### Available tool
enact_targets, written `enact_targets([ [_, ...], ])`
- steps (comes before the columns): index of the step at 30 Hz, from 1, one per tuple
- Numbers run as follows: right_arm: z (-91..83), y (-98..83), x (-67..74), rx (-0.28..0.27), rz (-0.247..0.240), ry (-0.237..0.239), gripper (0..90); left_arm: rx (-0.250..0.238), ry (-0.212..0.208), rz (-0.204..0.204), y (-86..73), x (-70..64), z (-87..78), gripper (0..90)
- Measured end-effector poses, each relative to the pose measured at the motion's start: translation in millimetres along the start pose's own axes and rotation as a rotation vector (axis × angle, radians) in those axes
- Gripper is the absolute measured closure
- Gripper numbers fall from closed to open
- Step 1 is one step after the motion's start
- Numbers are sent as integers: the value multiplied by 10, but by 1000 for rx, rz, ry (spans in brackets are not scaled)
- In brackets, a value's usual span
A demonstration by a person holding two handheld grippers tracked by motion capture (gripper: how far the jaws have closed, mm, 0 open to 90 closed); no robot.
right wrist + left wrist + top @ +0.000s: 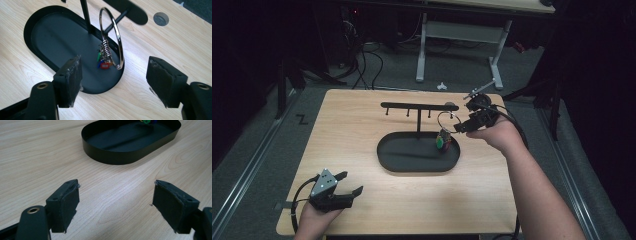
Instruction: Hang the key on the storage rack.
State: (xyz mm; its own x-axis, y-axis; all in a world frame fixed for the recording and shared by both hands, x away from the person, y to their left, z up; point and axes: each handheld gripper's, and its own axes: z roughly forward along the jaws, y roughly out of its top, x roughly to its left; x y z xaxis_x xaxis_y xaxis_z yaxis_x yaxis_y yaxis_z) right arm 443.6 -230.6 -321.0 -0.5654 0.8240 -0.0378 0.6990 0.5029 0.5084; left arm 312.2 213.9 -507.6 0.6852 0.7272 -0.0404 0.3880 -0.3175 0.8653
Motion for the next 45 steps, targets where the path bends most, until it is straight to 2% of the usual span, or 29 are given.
enact_targets([
  [5, 72, -210, 40, -47, 1, -5, 286, -4, 2, 1, -6, -17, -13, 218],
  [9, 177, -403, 70, -83, -24, -52, 281, -6, 3, 0, -12, -17, -22, 218],
  [16, 378, -702, 125, -121, -34, -79, 230, 9, 9, 18, -30, -49, -13, 215],
  [18, 444, -788, 140, -125, -29, -70, 228, 15, 6, 21, -32, -67, -4, 211],
  [23, 578, -1019, 192, -159, 9, -51, 215, -7, 6, 28, -32, -93, -37, 205],
  [27, 691, -1227, 269, -195, 20, -17, 190, 7, 6, 11, -41, -70, -23, 198],
  [30, 761, -1402, 338, -233, 21, -20, 173, 16, 1, 11, -43, -72, -2, 194],
  [32, 805, -1501, 364, -245, 35, -10, 171, 13, 3, 12, -42, -75, 1, 194],
  [34, 890, -1627, 368, -244, 76, 35, 171, 15, 2, 13, -45, -81, 4, 194],
  [35, 927, -1684, 367, -239, 89, 36, 171, 17, 4, 15, -44, -81, 5, 194],
  [37, 985, -1790, 377, -234, 101, 23, 171, 14, 8, 14, -42, -79, 2, 194],
  [40, 1005, -1942, 402, -260, 124, 21, 172, 11, 12, 9, -42, -65, -4, 194],
  [42, 992, -2042, 429, -287, 147, 16, 172, 8, 13, 5, -44, -58, -6, 194],
  [43, 981, -2100, 455, -311, 176, 8, 176, 11, 10, 5, -50, -56, -5, 194],
  [45, 977, -2238, 508, -366, 196, -34, 183, 21, 10, -3, -65, -44, 8, 194],
])
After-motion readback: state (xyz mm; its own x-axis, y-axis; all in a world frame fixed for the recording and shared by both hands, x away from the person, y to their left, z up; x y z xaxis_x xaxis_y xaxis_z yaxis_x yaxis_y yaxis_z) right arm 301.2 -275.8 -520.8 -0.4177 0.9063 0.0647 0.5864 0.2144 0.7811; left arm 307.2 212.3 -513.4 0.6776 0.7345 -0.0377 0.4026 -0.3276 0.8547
